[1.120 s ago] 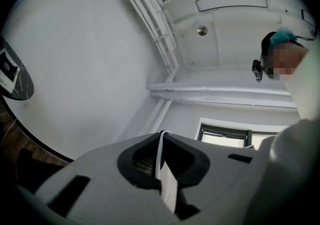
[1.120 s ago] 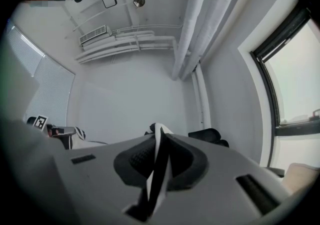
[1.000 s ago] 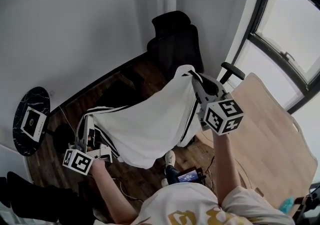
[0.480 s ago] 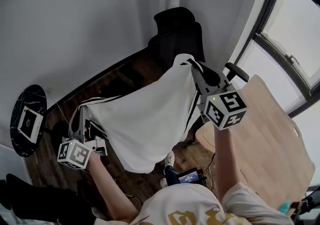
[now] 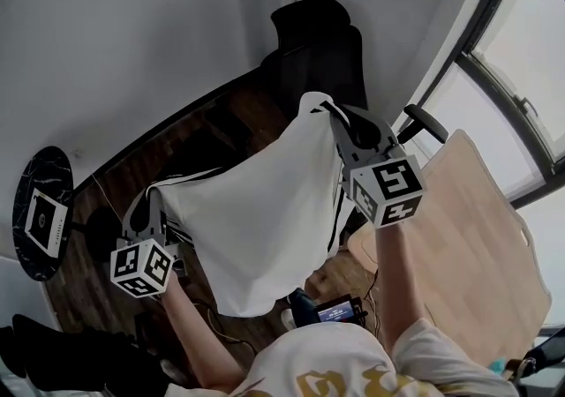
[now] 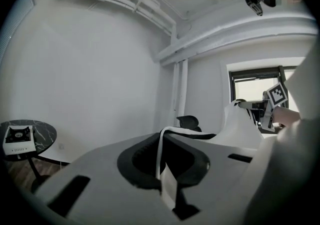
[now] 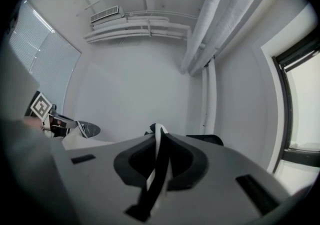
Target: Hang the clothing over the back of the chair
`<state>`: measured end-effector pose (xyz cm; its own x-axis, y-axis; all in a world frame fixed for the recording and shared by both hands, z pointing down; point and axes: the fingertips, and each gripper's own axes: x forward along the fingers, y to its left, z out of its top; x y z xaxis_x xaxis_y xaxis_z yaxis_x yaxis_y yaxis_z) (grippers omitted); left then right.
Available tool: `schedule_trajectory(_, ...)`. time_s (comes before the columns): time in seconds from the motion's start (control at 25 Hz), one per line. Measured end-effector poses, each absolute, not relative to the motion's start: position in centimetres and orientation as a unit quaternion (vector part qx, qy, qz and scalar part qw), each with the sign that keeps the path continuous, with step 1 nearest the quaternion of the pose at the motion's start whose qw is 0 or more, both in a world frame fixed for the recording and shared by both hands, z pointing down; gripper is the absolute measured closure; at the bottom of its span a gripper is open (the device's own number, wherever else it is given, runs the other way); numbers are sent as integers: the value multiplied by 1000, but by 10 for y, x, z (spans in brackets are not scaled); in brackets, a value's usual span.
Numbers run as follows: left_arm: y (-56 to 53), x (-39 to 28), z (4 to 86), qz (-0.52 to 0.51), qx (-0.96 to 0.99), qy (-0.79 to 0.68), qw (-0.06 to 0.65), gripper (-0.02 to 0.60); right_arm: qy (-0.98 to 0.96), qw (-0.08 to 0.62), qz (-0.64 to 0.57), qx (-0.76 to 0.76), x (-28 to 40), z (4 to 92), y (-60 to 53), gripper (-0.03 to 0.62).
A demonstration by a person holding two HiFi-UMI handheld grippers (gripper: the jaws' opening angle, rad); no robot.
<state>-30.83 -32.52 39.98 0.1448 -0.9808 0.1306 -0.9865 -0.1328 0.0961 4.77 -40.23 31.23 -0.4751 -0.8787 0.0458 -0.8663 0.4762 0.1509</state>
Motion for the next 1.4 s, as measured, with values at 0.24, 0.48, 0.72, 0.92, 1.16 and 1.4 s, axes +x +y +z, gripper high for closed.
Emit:
schedule_trajectory(0.24,-351,-301,451,79,751,-647,107,555,-862,95,-28,498,42,362,-435,569)
schedule_trajectory(0.48,-365,-292,510,117,752,-630,152,555,-879,131,-8,459,24,403,-453,569)
schedule_trajectory(0.72,-370,-278,560,161,752,-612,182,555,-878,181,-1,444,15,448,-462,569)
schedule_trajectory(0.92,-370,-261,589,212,756,-592,182,555,-879,213,-4,426,8,475,-465,568)
schedule_trajectory(1.16,-369,-235,610,260,762,-567,172,555,-880,217,-1,424,10,482,-466,568)
schedule_trajectory(1.4,-361,-213,633,326,764,-532,163,555,-855,281,-67,430,20,485,-461,565)
